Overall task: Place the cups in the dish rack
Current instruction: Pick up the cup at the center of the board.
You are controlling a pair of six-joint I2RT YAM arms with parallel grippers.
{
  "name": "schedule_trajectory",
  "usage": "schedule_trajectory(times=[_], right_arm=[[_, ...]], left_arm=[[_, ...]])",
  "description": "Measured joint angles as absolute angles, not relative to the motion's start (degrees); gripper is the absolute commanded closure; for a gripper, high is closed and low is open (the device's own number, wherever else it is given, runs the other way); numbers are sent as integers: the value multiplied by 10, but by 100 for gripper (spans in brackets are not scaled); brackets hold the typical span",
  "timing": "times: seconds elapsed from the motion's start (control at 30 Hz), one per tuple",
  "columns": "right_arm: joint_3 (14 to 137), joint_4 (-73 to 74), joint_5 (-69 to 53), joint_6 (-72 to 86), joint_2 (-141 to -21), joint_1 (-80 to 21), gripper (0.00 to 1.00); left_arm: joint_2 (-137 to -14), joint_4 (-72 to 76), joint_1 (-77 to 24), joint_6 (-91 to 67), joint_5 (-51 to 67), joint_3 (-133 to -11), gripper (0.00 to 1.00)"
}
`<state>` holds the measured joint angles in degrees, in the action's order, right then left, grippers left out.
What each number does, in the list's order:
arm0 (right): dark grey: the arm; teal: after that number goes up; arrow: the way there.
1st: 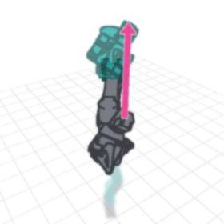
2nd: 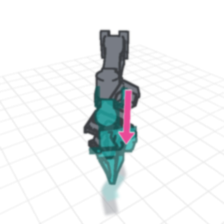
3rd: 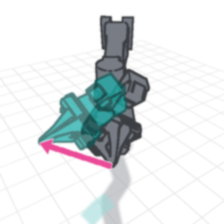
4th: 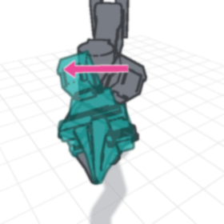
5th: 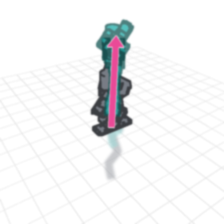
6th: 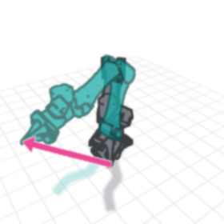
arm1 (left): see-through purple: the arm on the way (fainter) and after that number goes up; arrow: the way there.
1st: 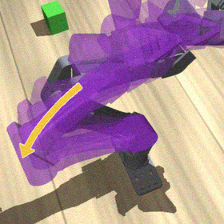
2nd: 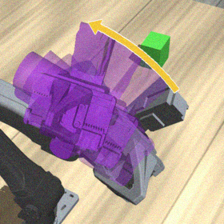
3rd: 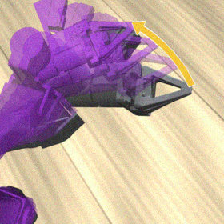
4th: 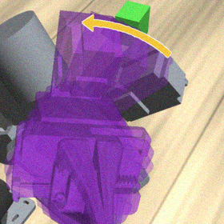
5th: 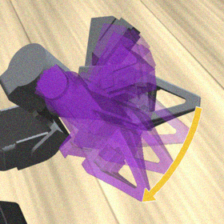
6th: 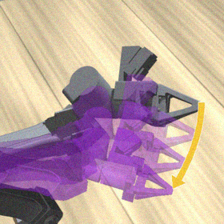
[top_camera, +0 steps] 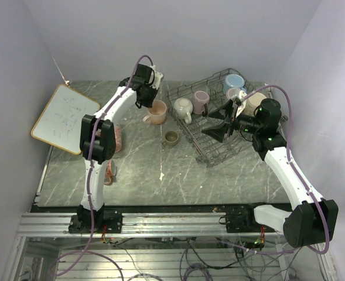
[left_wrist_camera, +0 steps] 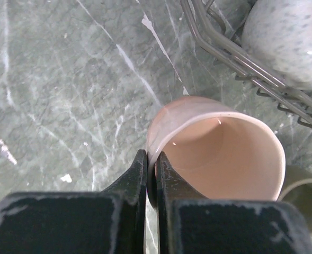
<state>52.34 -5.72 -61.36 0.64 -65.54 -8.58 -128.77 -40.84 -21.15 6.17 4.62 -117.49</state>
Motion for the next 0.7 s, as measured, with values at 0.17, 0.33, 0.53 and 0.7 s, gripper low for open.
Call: schedule_trajectory(times=[0.17,0.33,0.53,0.7], right_arm=[[523,-60,-621,13,-655,-86,18],[519,-71,-628,27,-655,-86,18],[512,-84,-637,43,-655,-86,18],[509,-101,-644,61,-654,-86,18]], left_arm=[[-1198,-356,-203,30,43,-1087,93],[-1076,-269,-182,-26,53,-953,93],[-936,-166,-169,-106,72,-809,93],[-823,-77,-170,-182,104,-693,93]])
